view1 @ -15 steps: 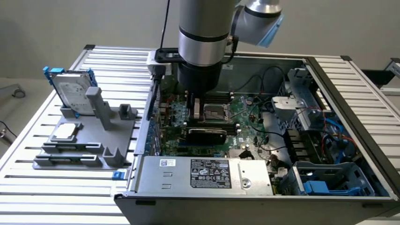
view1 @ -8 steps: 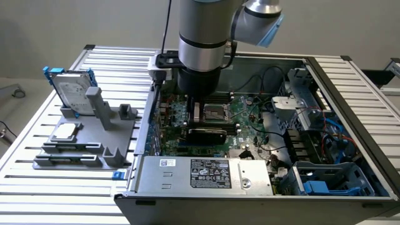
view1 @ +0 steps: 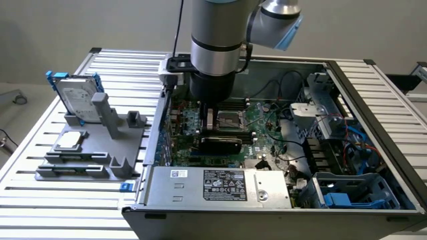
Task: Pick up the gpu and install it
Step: 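Press down on the gpu until it lock into place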
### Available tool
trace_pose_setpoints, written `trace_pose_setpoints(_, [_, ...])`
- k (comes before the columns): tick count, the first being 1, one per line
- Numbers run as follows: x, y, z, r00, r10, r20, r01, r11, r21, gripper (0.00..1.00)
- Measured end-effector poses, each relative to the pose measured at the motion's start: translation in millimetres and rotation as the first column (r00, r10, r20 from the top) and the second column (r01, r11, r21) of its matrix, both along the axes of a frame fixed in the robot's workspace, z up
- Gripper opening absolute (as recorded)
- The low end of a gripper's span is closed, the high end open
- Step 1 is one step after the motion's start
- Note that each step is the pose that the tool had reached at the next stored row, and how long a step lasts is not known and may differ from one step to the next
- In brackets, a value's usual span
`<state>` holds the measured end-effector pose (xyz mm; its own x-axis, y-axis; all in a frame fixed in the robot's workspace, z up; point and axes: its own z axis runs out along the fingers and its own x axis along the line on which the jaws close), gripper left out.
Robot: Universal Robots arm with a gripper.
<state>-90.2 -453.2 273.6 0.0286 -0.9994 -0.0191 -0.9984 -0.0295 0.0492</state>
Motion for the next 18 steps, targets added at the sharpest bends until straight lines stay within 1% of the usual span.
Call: trace_pose_setpoints(18, [-0.1, 0.1, -5.0, 1.0000, 0.000, -0.0002, 0.000, 1.0000, -0.0016, 0.11])
